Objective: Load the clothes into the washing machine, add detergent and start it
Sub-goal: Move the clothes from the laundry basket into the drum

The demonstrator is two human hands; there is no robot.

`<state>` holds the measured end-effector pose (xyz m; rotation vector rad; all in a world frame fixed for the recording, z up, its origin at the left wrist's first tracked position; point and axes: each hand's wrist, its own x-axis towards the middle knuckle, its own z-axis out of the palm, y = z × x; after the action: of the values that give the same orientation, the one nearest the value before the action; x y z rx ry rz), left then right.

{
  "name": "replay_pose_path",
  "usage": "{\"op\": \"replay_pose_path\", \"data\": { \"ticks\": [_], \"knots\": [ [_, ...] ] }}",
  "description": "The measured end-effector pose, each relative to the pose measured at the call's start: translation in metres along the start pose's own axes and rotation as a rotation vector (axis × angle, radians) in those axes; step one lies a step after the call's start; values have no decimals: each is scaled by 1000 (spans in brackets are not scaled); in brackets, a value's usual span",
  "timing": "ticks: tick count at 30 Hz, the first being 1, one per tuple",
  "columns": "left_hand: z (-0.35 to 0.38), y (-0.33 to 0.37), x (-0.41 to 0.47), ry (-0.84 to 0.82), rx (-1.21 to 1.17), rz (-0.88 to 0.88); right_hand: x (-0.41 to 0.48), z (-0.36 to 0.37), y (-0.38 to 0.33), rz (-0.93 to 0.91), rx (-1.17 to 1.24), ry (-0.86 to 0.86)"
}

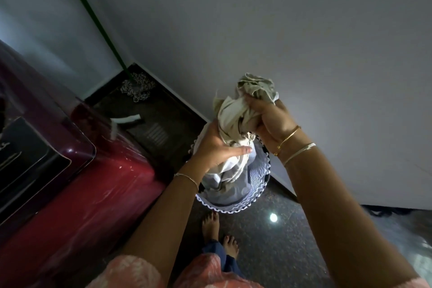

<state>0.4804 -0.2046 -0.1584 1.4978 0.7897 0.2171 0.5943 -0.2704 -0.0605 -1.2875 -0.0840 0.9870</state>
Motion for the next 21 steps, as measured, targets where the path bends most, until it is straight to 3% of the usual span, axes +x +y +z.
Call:
{"op": "replay_pose_path", "data": {
  "ticks": [6, 10, 15, 18, 21],
  "knots": [
    [8, 9, -2, 136, -274, -121, -2, -6, -5, 23, 197, -85],
    [13, 28, -6, 247, -507, -193, 1, -25, 5, 44, 87, -8],
    [5, 56, -8, 379, -530, -177, 4, -77, 57, 556, 128, 269],
    [2, 69, -6, 324, -585, -281, 9, -90, 100, 748, 161, 91],
    [3, 87, -13, 141, -759, -441, -4, -72, 123, 883, 306, 136]
  ]
}}
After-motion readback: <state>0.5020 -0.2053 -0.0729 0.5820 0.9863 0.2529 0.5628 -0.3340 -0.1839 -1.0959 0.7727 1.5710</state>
